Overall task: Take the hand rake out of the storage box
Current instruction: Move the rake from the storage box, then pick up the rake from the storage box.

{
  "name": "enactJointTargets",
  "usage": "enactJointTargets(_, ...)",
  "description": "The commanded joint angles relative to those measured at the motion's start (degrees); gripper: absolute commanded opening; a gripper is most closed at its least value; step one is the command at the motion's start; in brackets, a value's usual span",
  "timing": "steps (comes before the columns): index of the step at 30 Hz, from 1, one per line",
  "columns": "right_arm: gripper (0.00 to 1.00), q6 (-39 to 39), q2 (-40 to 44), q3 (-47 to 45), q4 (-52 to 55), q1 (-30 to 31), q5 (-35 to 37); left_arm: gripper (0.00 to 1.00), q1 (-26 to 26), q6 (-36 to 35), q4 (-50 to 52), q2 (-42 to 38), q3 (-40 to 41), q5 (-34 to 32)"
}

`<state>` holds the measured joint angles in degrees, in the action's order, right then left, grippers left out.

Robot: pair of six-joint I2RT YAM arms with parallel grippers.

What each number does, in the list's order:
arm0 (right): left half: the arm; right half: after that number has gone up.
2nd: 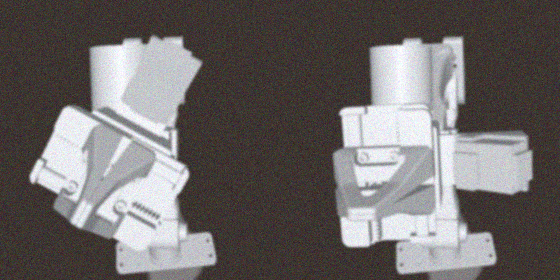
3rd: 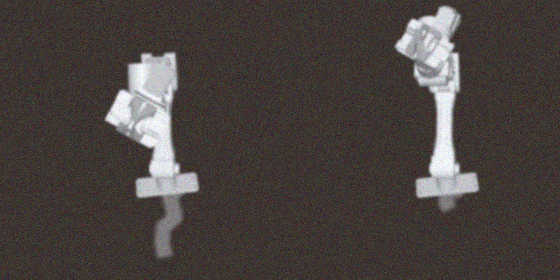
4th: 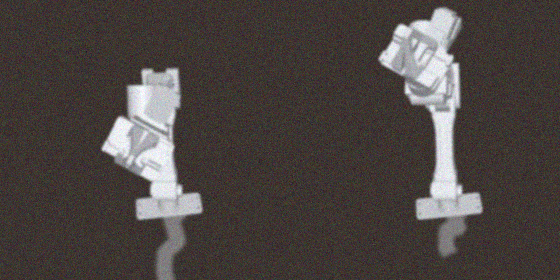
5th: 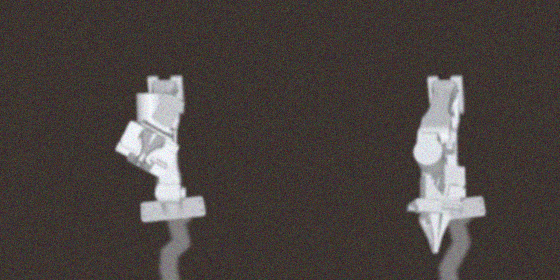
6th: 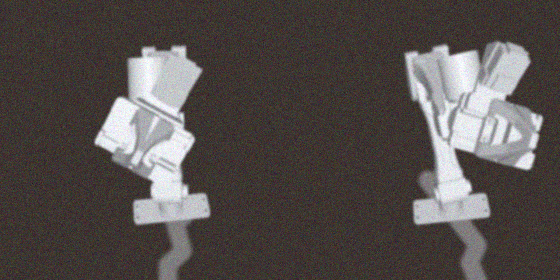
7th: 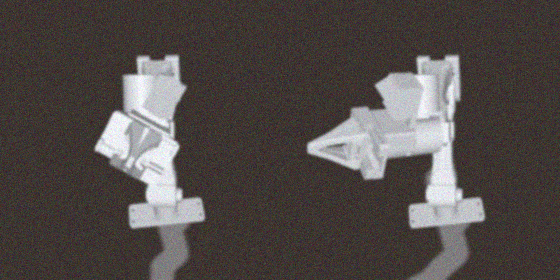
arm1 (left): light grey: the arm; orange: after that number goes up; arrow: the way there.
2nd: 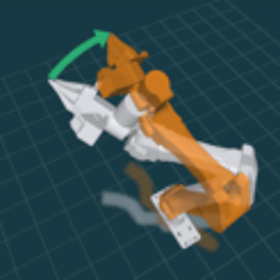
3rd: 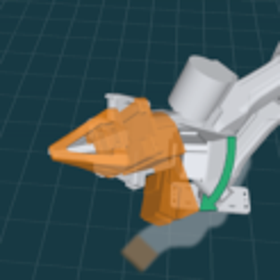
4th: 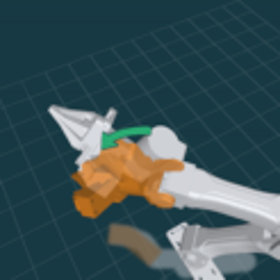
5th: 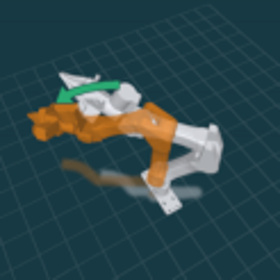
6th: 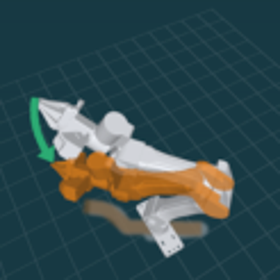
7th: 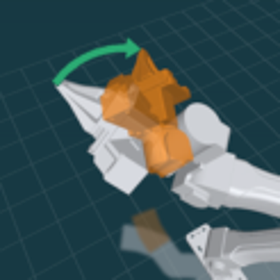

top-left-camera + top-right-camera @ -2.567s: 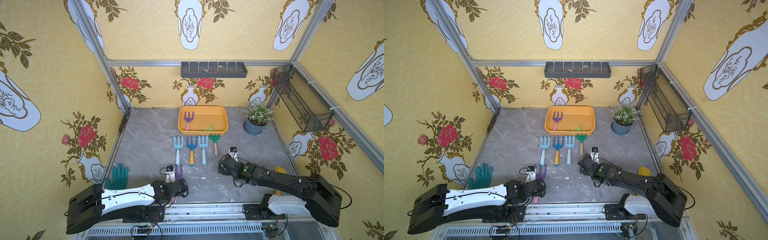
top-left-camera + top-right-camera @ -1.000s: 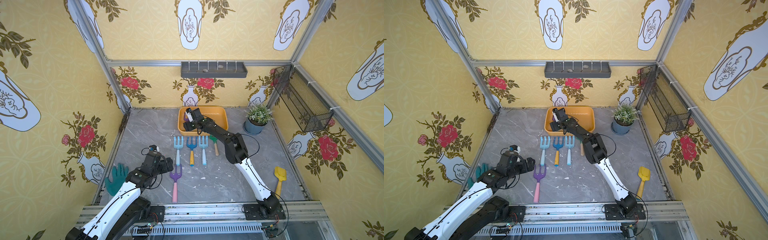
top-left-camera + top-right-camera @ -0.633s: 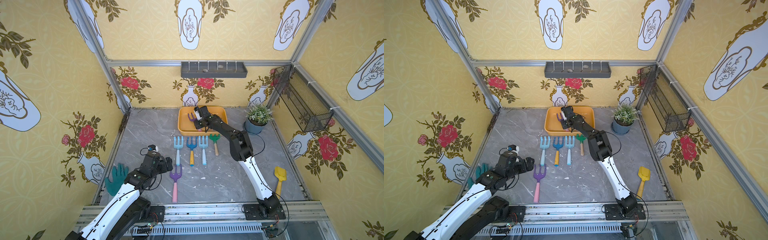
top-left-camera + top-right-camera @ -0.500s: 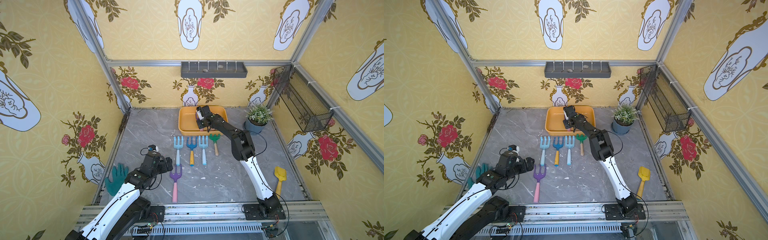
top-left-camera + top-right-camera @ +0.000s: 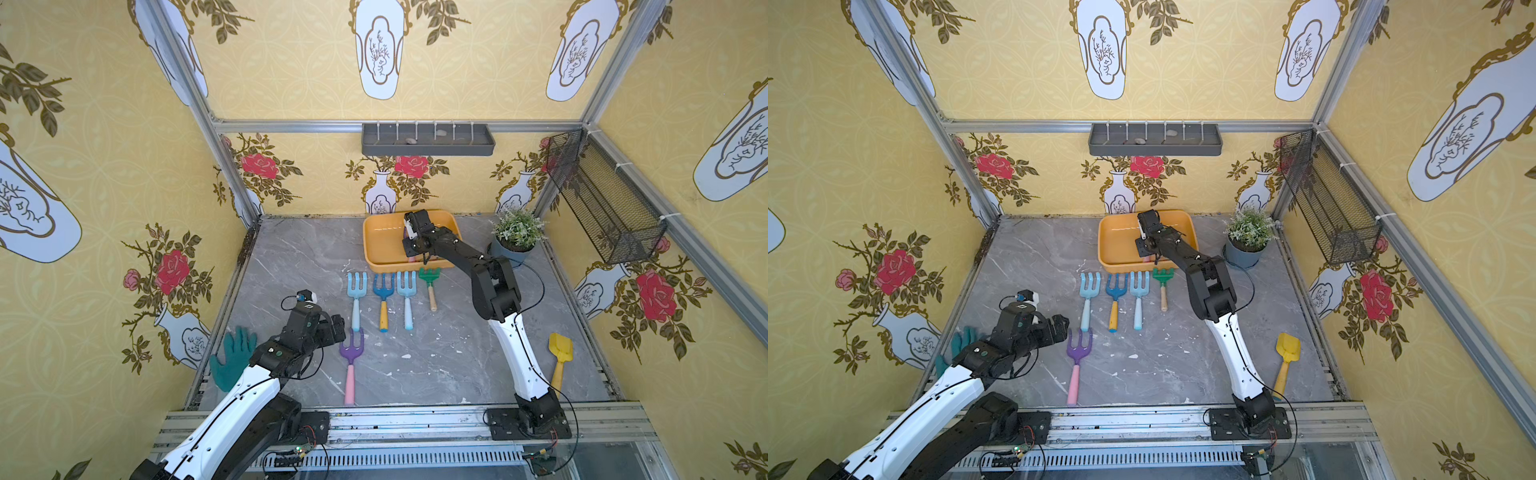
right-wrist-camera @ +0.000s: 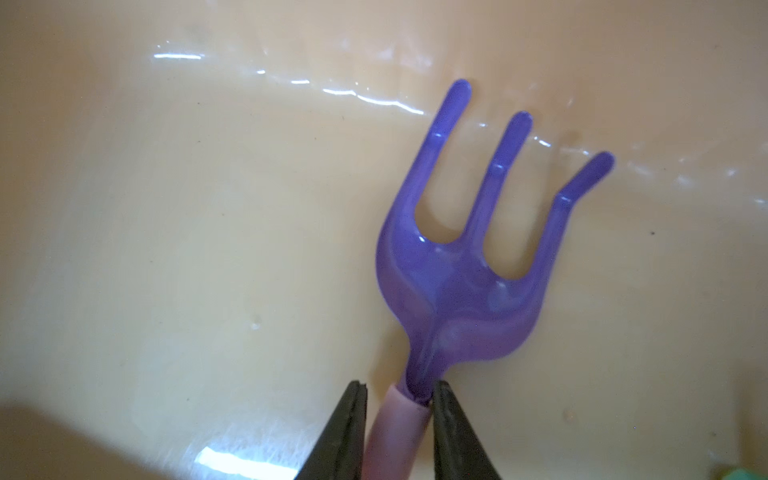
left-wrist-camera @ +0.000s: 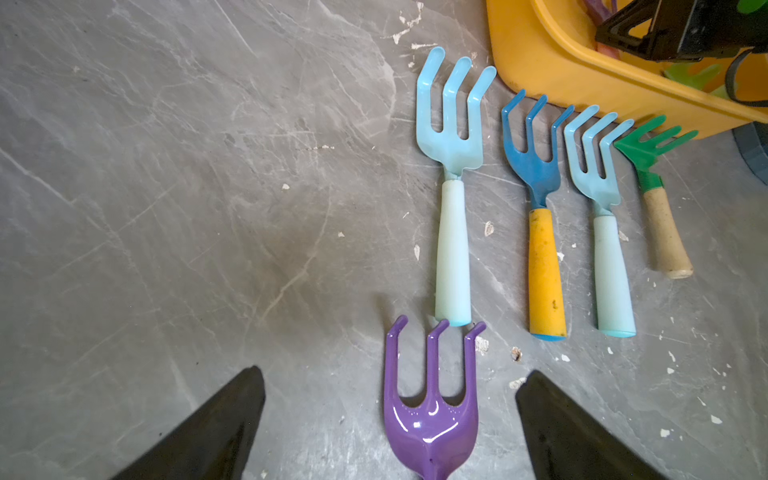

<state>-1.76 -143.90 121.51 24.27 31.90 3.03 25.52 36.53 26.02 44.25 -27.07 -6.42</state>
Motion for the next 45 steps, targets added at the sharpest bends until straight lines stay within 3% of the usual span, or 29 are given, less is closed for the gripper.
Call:
enactJointTargets(1,0.29,-1.02,-0.13,0.03,-1.22,-0.23,-1.35,1.0,-0.03,0.34,-0.18,0.14,0.48,-0.43)
enactJointTargets(3,0.29,-1.38,-0.66,0.28,-1.12,-0.61,-1.98,1.0,-0.03,0.38,-0.36,0.22,0.53,-0.33)
enactJointTargets(7,0.39,-1.25,-1.51,1.04,-0.52,-0.77,-1.86,1.0,-0.03,0.54,-0.53,0.66,0.61,-0.15)
enactJointTargets(17,0.15,-3.07,-3.09,5.94,0.43,-1.53,-1.46,1.0,-0.03,0.82,-0.53,0.53,0.77,-0.35)
enactJointTargets(25,0.0,-6.0,3.3,3.56,-3.65,-1.32,-0.24,1.0,-0.03,0.86,-0.45,0.75,0.88,-0.53)
enactJointTargets(30,0.0,-8.09,9.01,-0.56,-4.69,-0.83,1.34,1.0,-0.03,1.03,-0.53,0.4,1.09,-0.56)
enactJointTargets(37,0.0,-17.57,27.87,-20.21,-5.53,2.25,3.22,1.0,-0.03,1.65,-0.44,-1.53,1.45,0.56)
enactJointTargets(45,0.0,-19.84,56.27,-54.29,-8.67,16.26,7.31,1.0,-0.03,2.44,-0.43,-3.53,1.88,3.44)
